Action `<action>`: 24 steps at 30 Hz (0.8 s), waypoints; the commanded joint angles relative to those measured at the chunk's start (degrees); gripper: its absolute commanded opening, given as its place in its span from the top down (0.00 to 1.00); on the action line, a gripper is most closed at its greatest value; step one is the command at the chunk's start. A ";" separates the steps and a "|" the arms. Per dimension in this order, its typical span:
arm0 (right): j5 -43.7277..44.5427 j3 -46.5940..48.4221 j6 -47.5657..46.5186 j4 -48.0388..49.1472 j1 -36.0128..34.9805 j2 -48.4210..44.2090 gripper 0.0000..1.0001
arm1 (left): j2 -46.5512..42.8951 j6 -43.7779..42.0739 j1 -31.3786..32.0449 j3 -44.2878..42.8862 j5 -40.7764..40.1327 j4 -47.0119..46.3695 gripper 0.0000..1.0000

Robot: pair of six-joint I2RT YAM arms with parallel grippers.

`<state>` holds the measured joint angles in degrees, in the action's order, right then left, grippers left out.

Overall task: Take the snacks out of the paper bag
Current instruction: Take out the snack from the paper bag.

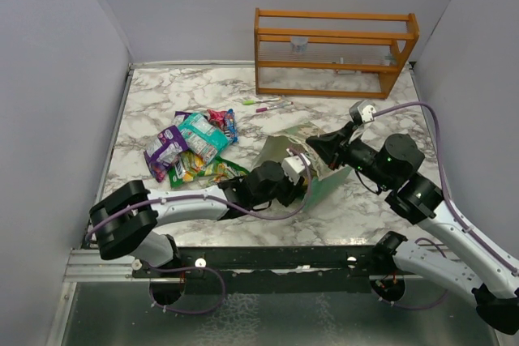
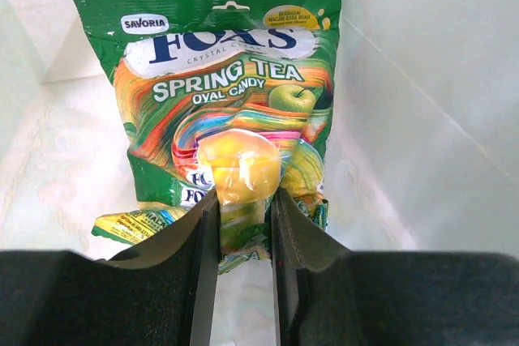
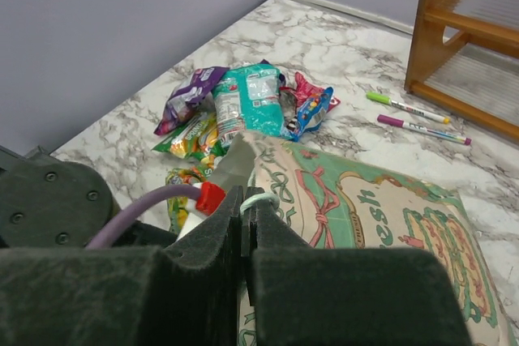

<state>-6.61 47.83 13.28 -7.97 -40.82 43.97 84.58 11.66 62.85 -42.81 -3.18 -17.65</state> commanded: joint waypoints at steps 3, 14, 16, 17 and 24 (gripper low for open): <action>0.77 0.62 -0.44 2.31 -0.16 -0.61 0.98 | -4.31 -1.89 0.76 2.78 -4.85 1.70 1.00; 7.39 1.39 -1.84 -1.97 -0.18 -3.03 0.98 | -18.85 -3.59 0.92 2.73 -3.67 6.53 1.00; 8.91 0.96 -2.12 -2.50 -0.20 -3.60 0.98 | -23.52 -5.48 0.93 1.43 -3.16 9.24 1.00; 9.82 0.83 -2.31 -2.88 -0.17 -3.81 0.98 | -26.02 -6.37 0.93 0.73 -2.81 10.57 1.00; 14.59 0.89 -4.23 -5.02 -0.15 -4.62 0.98 | -39.85 -9.61 0.91 -3.74 -5.80 15.27 1.00</action>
<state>2.72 47.86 11.16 -10.66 -40.82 40.25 50.76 5.30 63.51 -42.30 -5.76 -3.86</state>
